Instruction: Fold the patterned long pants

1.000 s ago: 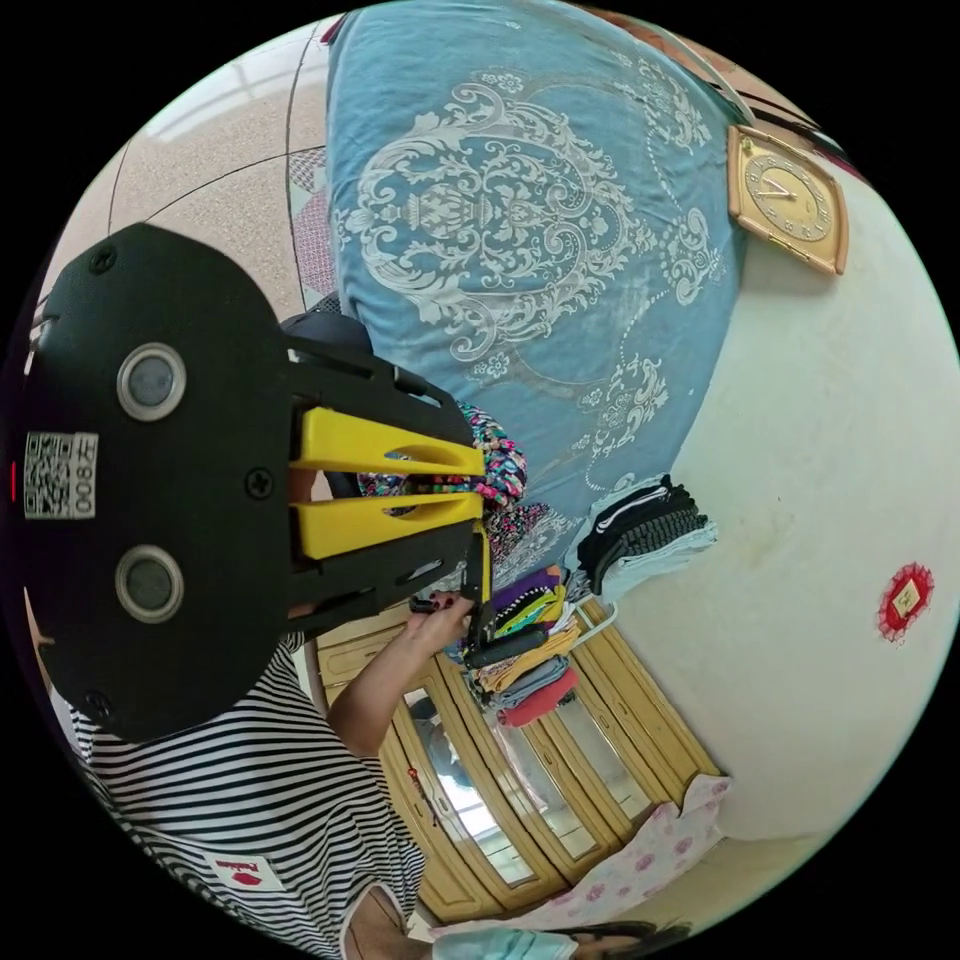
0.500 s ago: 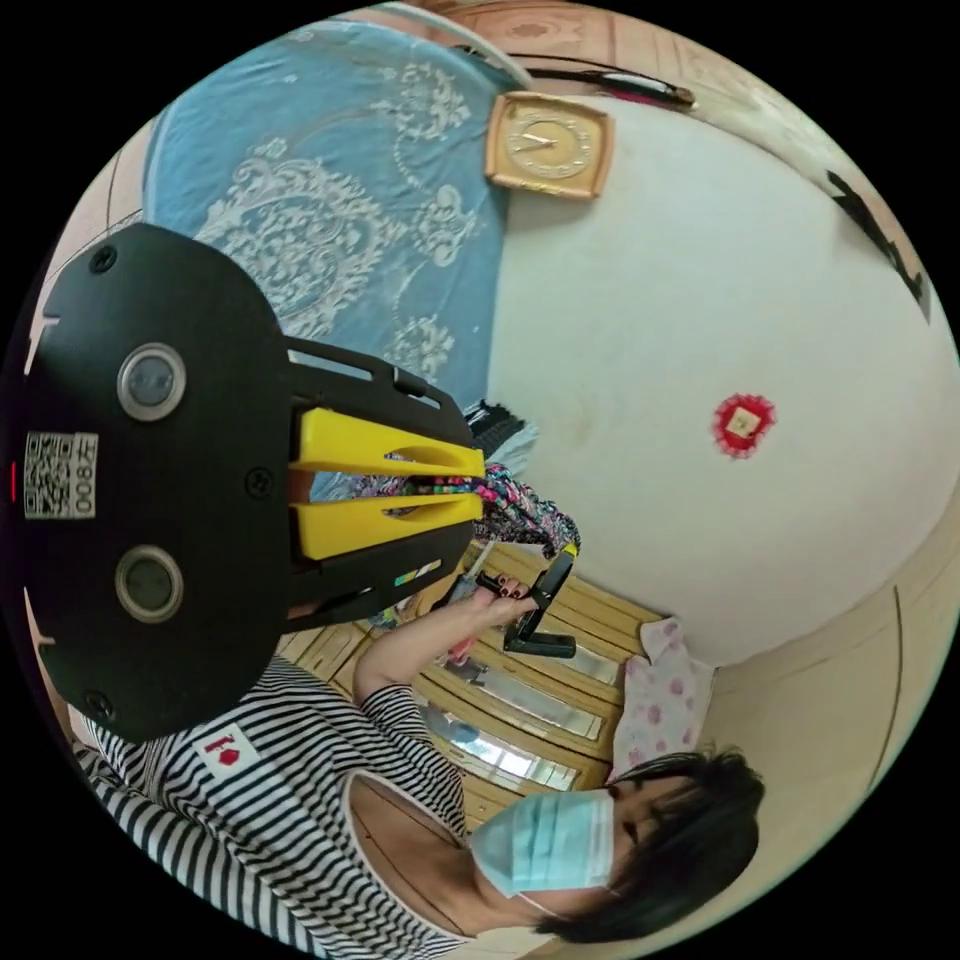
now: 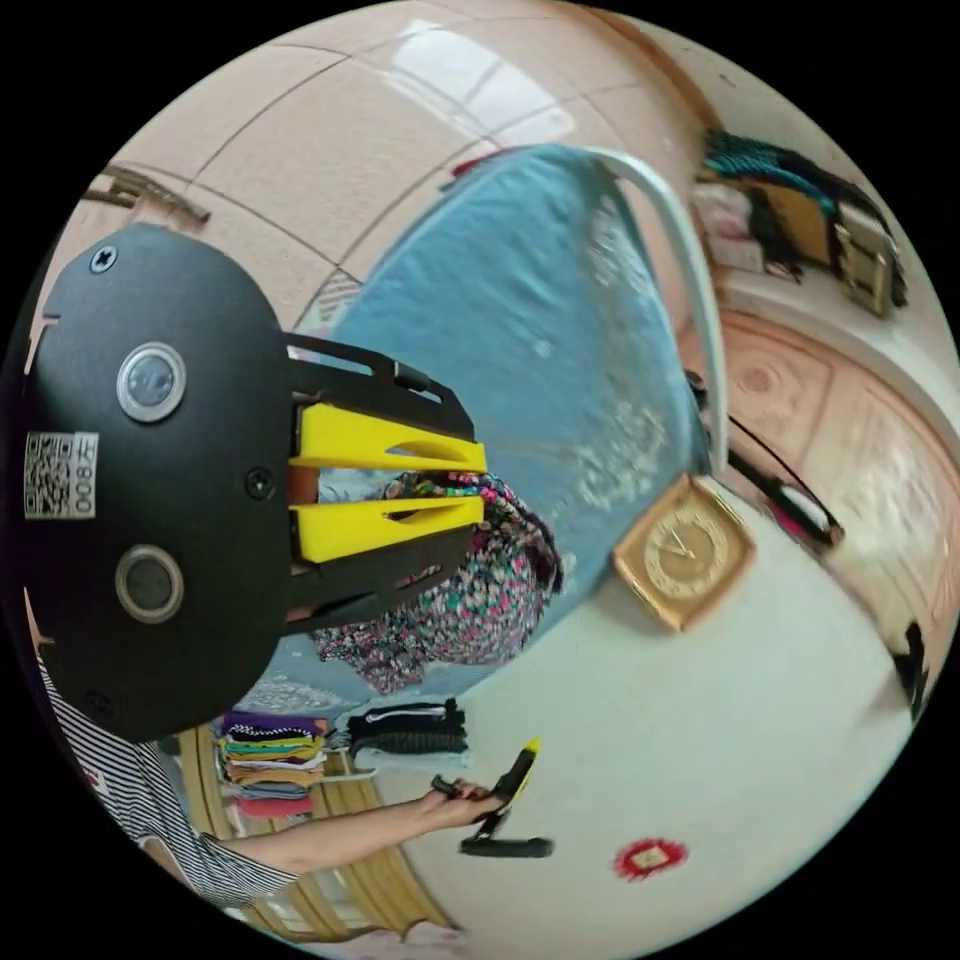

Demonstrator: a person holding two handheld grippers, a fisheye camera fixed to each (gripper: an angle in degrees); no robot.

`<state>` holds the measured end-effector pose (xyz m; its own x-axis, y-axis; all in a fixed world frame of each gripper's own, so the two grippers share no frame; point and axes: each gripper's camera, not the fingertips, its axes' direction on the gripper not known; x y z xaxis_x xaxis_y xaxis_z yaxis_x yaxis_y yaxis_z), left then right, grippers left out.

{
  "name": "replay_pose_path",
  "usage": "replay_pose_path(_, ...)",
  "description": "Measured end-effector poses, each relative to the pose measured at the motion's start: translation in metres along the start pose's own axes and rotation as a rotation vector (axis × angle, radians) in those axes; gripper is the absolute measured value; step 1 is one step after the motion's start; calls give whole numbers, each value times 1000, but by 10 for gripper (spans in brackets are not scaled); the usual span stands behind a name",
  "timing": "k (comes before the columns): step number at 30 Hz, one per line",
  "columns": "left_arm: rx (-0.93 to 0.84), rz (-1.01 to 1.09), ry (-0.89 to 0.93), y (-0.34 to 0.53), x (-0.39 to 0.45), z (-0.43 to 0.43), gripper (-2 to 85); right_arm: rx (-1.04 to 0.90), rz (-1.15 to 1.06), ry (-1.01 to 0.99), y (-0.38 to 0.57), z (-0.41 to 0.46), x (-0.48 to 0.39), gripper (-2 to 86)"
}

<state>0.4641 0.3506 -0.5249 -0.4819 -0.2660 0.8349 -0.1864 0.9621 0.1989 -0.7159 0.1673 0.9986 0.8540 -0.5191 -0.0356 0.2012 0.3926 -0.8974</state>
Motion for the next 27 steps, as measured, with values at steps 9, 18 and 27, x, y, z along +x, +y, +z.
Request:
replay_pose_path(9, 14, -110, 73, 83, -13, 37, 64, -92, 498, -306, 261, 78, 117, 21)
replay_pose_path(18, -395, 516, 335, 114, 205, 174, 73, -107, 925, -409, 425, 164, 164, 53)
replay_pose_path(27, -570, 783, 74, 132, 304, 262, 56, -7, 1019, -361, 469, 208, 202, 59)
